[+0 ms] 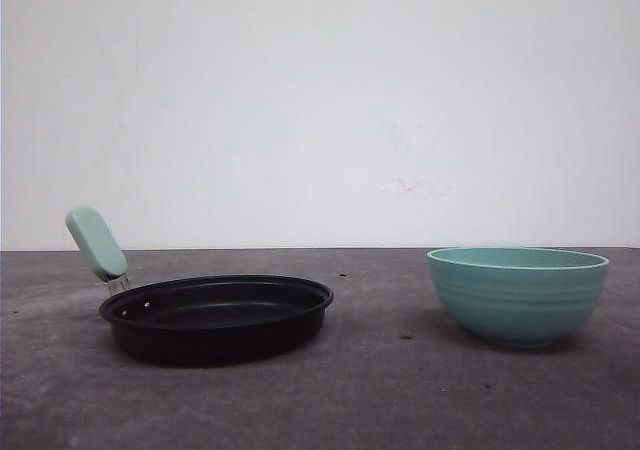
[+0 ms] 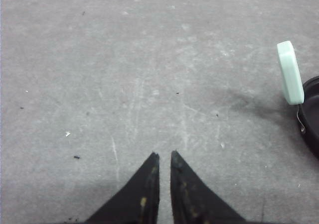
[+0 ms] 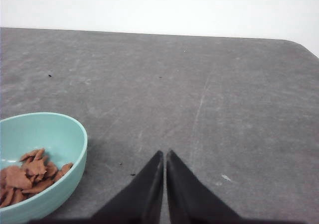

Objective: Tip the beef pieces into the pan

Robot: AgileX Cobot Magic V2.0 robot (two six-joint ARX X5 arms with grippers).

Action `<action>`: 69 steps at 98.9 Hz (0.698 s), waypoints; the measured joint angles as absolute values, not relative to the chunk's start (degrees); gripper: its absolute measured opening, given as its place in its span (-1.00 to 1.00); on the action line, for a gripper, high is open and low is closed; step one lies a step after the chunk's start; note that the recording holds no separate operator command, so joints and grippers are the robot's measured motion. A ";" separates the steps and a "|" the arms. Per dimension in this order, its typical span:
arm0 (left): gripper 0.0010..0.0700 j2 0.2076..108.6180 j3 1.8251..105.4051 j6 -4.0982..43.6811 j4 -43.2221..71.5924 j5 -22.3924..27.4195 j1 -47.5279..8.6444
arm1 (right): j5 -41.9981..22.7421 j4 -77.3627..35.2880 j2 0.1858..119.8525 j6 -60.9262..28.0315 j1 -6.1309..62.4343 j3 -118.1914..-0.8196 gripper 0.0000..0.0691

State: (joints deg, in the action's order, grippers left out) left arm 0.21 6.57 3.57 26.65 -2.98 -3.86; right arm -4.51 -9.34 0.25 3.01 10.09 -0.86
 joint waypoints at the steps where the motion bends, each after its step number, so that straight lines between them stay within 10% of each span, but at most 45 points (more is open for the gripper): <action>1: -0.99 0.21 6.57 3.57 26.63 -2.98 -3.86 | -4.49 -9.34 0.25 3.01 10.09 -0.86 -0.98; 69: -0.99 0.21 6.57 -0.71 26.65 -3.29 -3.86 | -4.49 -9.32 0.25 3.01 10.09 -0.86 -0.98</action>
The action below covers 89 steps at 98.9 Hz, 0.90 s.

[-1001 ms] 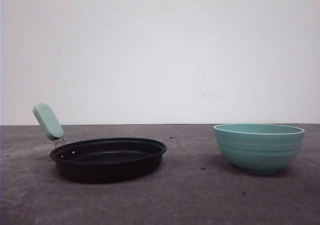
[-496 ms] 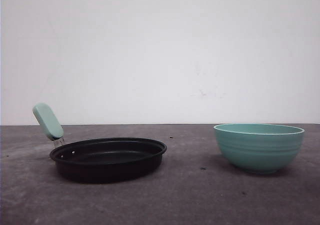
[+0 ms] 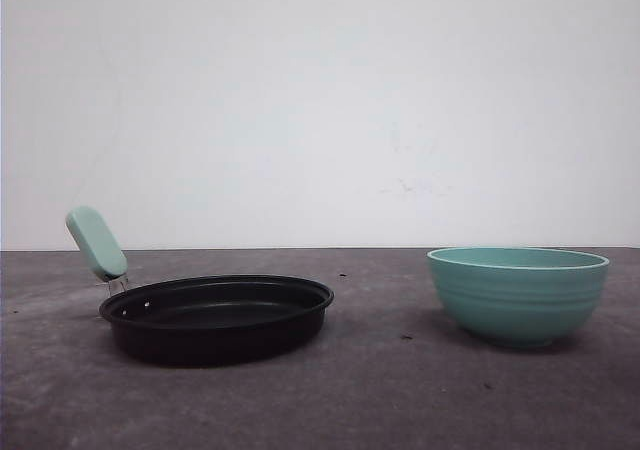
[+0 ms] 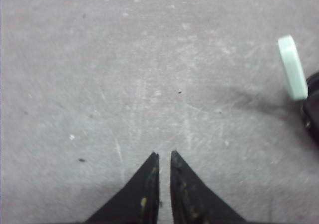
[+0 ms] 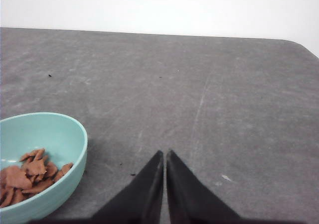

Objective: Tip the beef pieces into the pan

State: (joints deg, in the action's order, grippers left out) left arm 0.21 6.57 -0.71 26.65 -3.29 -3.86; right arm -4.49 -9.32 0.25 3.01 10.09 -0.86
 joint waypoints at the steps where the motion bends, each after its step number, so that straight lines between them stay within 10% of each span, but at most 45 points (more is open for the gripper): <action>1: -0.99 0.21 6.57 -0.95 26.65 -3.29 -3.86 | -4.49 -9.32 0.25 3.01 10.09 -0.86 -0.98; 44: -0.99 0.21 6.48 -2.48 26.15 -2.72 -3.86 | -7.25 -9.26 0.25 2.79 10.09 -0.89 -0.98; 89: -0.99 0.21 5.61 30.33 20.16 5.91 -3.86 | -0.19 2.46 0.25 10.17 10.09 -0.86 -0.98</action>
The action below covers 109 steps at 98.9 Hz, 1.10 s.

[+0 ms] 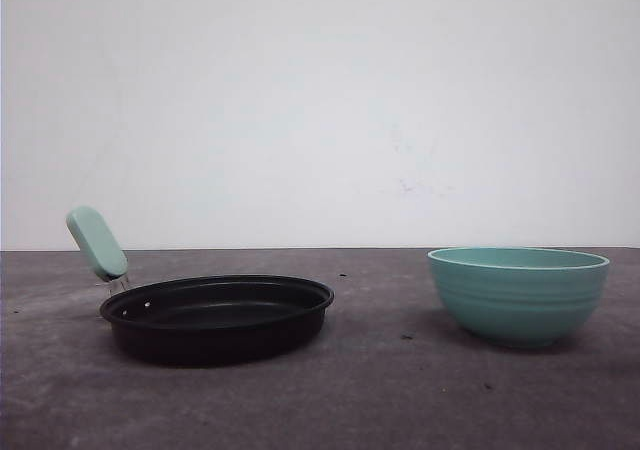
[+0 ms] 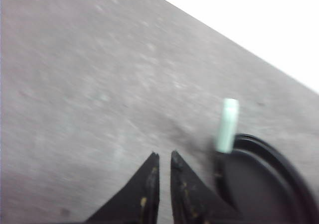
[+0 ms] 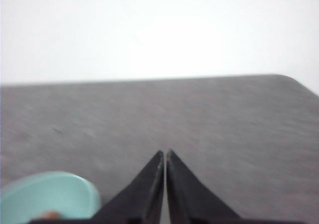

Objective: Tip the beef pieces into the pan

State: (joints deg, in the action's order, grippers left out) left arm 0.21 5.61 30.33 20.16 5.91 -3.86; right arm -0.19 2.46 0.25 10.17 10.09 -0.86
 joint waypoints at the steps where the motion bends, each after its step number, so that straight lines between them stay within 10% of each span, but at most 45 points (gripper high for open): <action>1: -0.99 0.21 5.61 30.57 20.16 6.22 -3.86 | 0.54 2.87 0.25 10.55 10.09 -0.86 -0.98; 42: -0.99 8.75 21.56 37.01 17.52 10.55 -3.86 | 4.36 -2.44 4.36 17.91 10.13 -18.70 -0.98; 89: -0.98 42.94 62.98 23.79 26.06 16.38 -4.23 | 6.72 -26.74 32.73 9.13 10.13 -60.66 -0.98; 97: -0.59 45.63 66.17 23.31 26.15 18.31 -4.71 | 7.94 -28.42 34.89 8.27 10.13 -63.09 -0.74; 109: 0.46 46.78 67.22 23.09 26.24 18.79 -4.99 | 8.88 -29.15 36.12 8.14 10.13 -63.81 0.29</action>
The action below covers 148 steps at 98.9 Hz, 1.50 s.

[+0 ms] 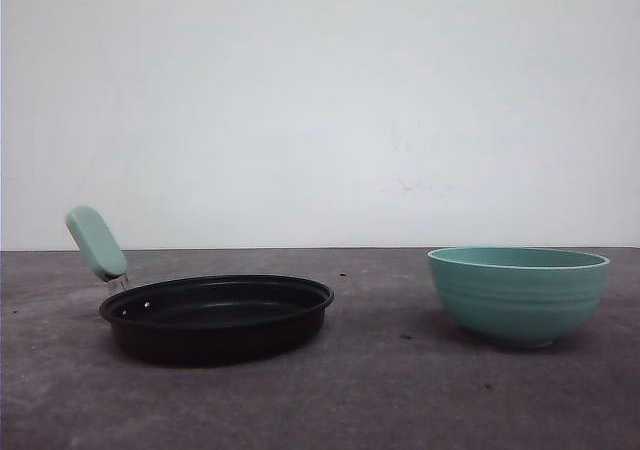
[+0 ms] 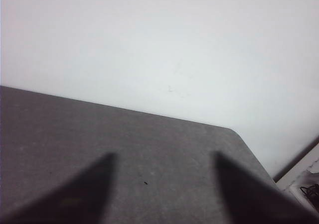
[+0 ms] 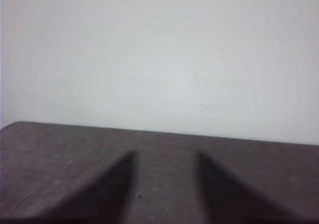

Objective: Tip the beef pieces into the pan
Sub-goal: 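Grasp the pan handle with the left gripper and lift the pan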

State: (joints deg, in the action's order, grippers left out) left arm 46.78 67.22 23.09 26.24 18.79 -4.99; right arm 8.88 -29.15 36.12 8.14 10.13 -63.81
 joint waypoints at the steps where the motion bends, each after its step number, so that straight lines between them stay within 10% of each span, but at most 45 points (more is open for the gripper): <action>1: 0.54 46.83 67.22 23.09 26.44 18.85 -4.99 | 8.91 -29.21 36.14 8.16 10.13 -63.81 0.37; 6: 1.00 47.18 67.22 23.09 28.05 18.94 -4.99 | 8.91 -29.63 36.23 8.27 10.13 -63.81 0.78; 12: 0.99 47.72 67.22 22.83 30.52 18.92 -4.99 | 8.93 -29.93 36.18 8.29 10.13 -63.81 0.99; 62: 0.98 53.52 59.96 23.92 30.41 16.73 -5.50 | 5.80 -39.38 36.97 8.36 10.13 -63.83 0.98; 95: 0.98 60.73 35.16 36.42 12.19 19.73 -5.54 | 5.28 -45.01 37.15 7.57 10.13 -63.83 0.98; 148: 0.86 81.62 34.35 42.92 -2.48 25.36 -7.42 | -0.08 -54.19 37.17 7.27 10.13 -63.83 0.98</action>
